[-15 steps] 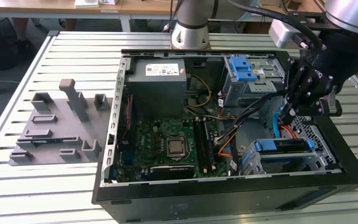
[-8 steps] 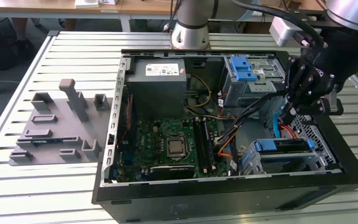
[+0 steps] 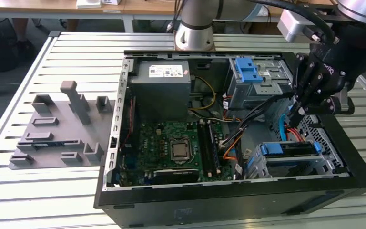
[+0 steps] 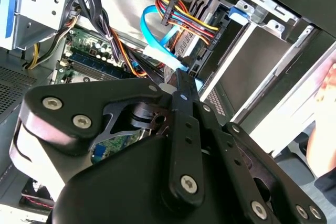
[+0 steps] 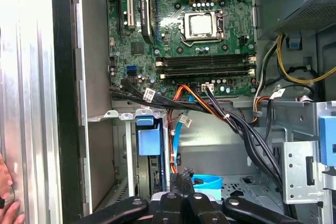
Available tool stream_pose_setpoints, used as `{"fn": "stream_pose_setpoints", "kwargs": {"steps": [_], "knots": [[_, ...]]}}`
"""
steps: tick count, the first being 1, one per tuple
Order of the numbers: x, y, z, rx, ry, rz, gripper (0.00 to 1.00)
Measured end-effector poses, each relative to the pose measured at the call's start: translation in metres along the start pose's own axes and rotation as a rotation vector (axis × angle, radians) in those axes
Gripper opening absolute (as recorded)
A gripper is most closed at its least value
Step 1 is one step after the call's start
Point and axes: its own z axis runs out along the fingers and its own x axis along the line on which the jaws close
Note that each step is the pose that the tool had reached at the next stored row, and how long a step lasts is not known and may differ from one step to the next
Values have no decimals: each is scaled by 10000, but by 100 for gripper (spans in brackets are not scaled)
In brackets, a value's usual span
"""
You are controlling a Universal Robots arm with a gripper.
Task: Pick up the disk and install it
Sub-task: 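Insert the second disk wire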
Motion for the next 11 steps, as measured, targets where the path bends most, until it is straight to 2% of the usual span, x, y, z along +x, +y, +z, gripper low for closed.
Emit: {"fn": "stream_pose_setpoints", "kwargs": {"steps": [5, 6, 7, 8, 11], "knots": [[-1, 0, 4, 1, 8, 1, 11], [-1, -1, 7, 1, 9, 1, 17], [-1, -1, 10, 0, 10, 1, 17], [-1, -1, 14, 0, 11, 1, 24], [-1, -2, 28, 1, 12, 0, 25]]}}
